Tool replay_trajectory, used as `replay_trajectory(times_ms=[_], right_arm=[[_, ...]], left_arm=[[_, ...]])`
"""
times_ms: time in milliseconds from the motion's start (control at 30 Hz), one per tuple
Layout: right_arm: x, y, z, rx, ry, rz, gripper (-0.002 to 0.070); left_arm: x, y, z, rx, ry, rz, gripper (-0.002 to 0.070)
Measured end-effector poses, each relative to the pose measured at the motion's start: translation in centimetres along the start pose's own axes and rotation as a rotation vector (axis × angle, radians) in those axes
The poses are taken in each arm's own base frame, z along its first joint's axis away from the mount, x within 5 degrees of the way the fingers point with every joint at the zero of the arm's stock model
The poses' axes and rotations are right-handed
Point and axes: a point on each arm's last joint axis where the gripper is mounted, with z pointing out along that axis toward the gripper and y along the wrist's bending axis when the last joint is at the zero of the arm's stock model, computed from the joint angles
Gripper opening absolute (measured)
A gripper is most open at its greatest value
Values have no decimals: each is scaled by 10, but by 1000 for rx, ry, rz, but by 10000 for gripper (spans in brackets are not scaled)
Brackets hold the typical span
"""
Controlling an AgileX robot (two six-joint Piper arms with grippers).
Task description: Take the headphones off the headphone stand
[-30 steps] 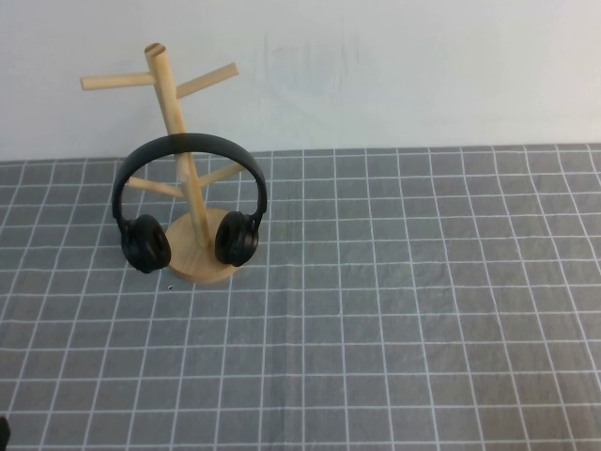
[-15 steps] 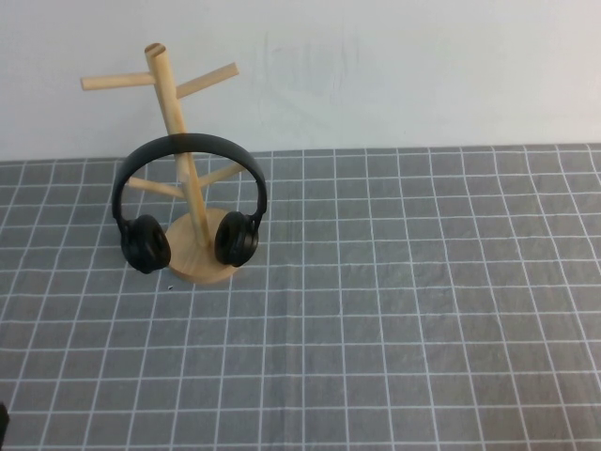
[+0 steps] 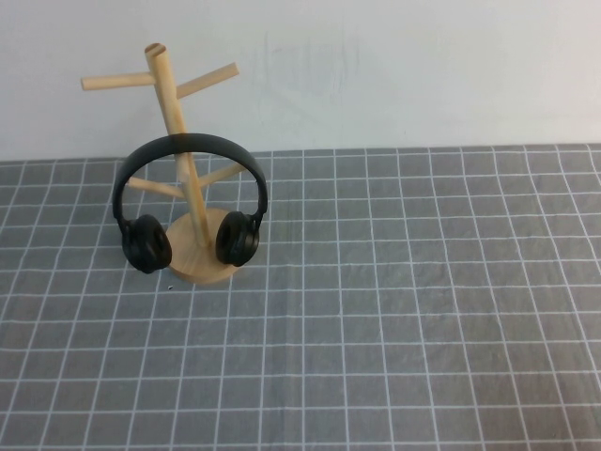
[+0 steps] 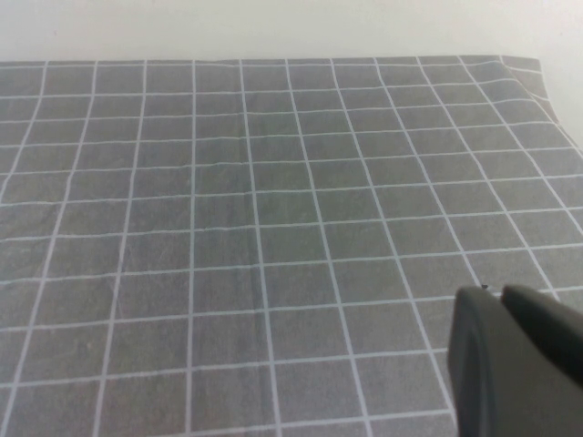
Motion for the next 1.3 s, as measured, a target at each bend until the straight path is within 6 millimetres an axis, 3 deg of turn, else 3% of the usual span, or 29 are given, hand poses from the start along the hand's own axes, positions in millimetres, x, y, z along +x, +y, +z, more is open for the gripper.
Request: replay_trajectory(times_ms=[233, 333, 567, 667, 767, 900, 1300], right_arm=[[0, 0, 0, 0, 0, 0, -9], [0, 0, 0, 0, 0, 0, -9], [0, 0, 0, 0, 0, 0, -9], [0, 0, 0, 0, 0, 0, -9], [0, 0, 0, 0, 0, 0, -9], [0, 0, 0, 0, 0, 0, -9], [0, 0, 0, 0, 0, 0, -9]], left_arm=[[-21, -1, -2, 10, -234, -6, -3], [-30, 0, 2, 14, -248, -30, -3], [-88, 7, 35, -19, -106, -105, -3], [-97, 11, 56, -47, 60, -116, -3], [-84, 14, 76, -78, 292, -127, -3], [-51, 15, 93, -96, 521, -131, -3], [19, 16, 122, -103, 832, -135, -3]])
